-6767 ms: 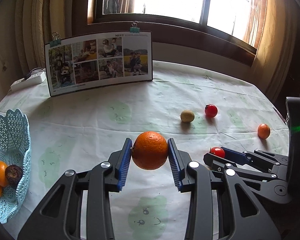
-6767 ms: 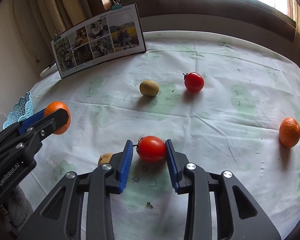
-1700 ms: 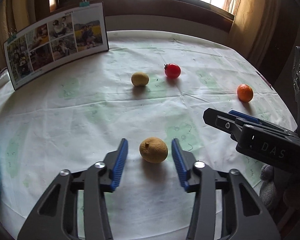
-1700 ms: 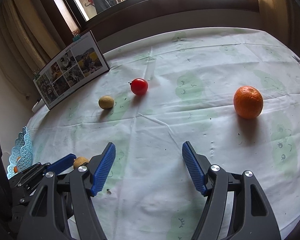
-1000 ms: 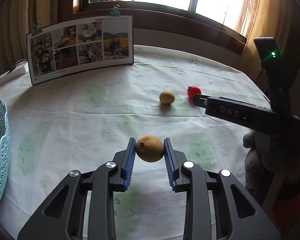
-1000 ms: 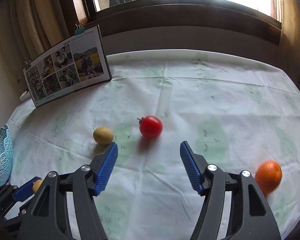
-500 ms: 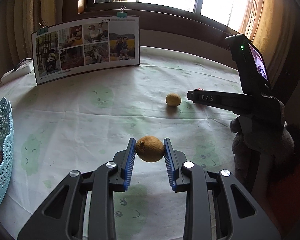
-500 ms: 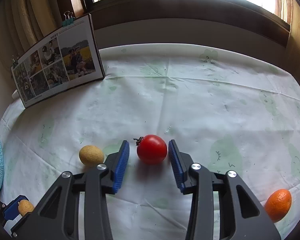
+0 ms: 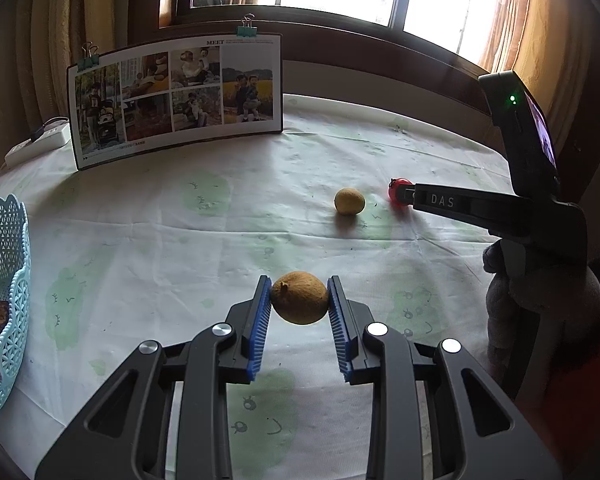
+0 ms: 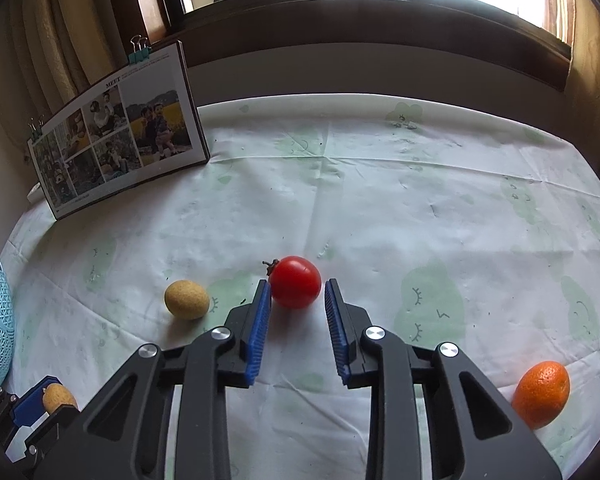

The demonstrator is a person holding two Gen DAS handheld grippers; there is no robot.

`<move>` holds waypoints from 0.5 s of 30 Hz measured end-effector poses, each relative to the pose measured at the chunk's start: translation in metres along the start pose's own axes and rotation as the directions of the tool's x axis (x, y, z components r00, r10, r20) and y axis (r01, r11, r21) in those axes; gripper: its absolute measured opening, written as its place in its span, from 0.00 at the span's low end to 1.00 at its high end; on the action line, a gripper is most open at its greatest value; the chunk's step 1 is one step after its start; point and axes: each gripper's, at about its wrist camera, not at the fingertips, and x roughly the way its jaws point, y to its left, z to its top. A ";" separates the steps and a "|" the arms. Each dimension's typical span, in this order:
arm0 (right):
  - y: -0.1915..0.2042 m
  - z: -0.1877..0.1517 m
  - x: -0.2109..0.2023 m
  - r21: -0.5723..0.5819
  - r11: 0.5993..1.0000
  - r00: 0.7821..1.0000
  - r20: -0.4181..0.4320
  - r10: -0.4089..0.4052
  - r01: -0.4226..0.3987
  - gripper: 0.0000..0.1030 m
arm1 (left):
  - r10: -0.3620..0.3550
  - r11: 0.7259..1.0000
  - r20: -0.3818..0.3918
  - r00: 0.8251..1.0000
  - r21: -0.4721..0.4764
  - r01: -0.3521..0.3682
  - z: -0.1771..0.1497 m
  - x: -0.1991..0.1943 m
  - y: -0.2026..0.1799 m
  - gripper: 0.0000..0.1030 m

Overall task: Organize fruits
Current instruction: 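Carry the kiwi and the tomato in both grippers over the blue basket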

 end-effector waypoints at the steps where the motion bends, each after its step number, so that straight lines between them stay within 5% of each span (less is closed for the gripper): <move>1: -0.001 0.001 0.001 0.007 1.000 1.000 -0.005 0.006 -0.006 0.29 | 0.001 1.000 -0.001 1.000 -0.002 -0.001 0.000 0.000 0.001 0.28; 15: 0.000 0.009 0.019 0.021 1.000 1.000 -0.027 0.013 -0.013 0.33 | -0.004 1.000 0.003 1.000 0.002 0.004 0.000 -0.001 0.000 0.28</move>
